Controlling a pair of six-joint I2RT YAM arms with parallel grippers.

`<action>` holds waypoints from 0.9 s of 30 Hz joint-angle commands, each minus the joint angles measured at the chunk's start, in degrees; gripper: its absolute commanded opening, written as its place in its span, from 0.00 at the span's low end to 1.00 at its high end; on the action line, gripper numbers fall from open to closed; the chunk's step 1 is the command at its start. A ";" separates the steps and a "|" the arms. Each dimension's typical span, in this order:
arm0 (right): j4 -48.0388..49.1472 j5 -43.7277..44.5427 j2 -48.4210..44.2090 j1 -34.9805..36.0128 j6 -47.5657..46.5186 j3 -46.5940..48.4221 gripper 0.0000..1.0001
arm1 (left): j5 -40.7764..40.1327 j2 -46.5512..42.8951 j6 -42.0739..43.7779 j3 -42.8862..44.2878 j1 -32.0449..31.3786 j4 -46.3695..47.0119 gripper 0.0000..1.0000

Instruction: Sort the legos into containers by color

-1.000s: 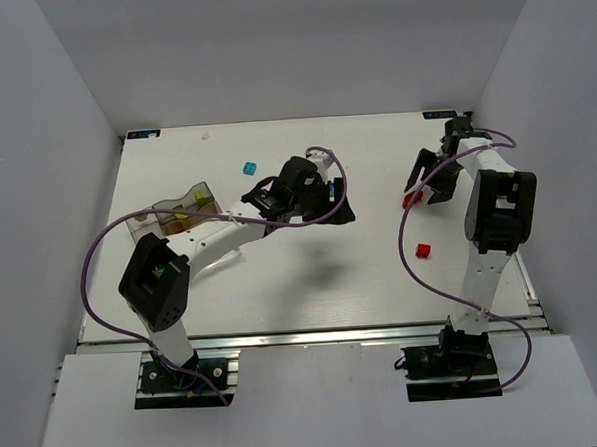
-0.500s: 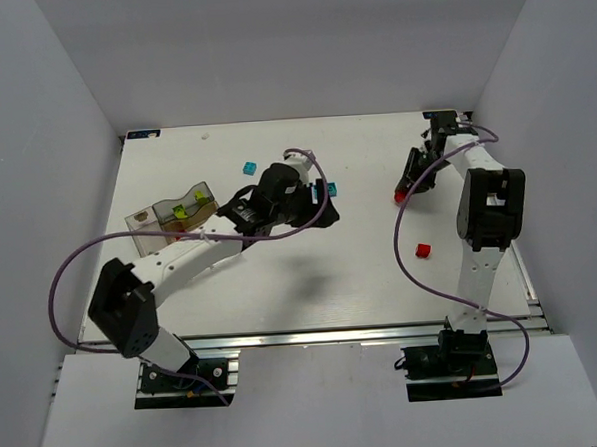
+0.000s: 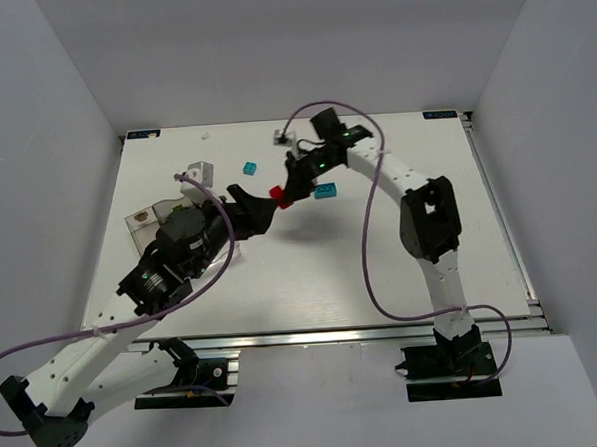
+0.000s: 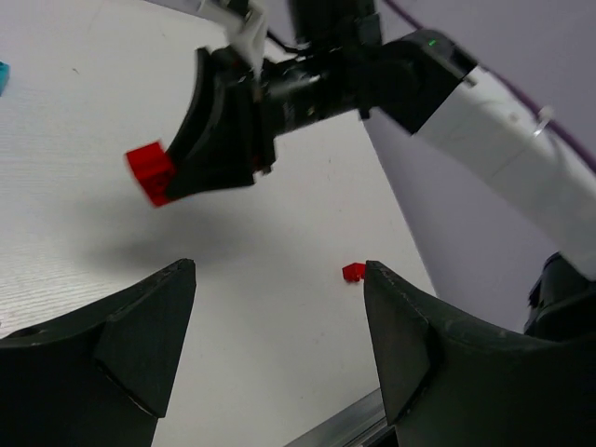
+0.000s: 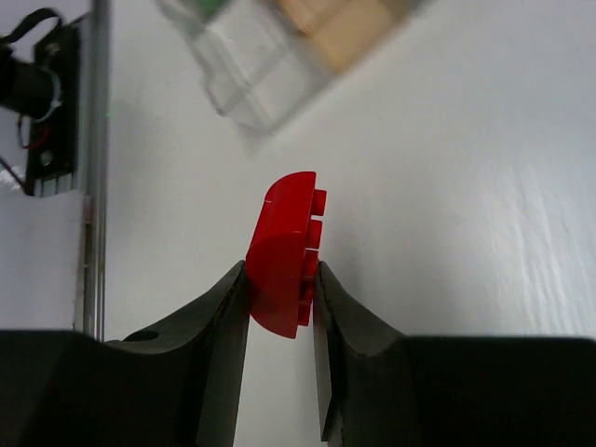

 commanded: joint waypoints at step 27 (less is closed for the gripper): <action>54.08 19.02 16.99 22.68 19.48 8.64 0.43 | -6.64 -9.42 -4.32 4.40 -0.18 -14.20 0.83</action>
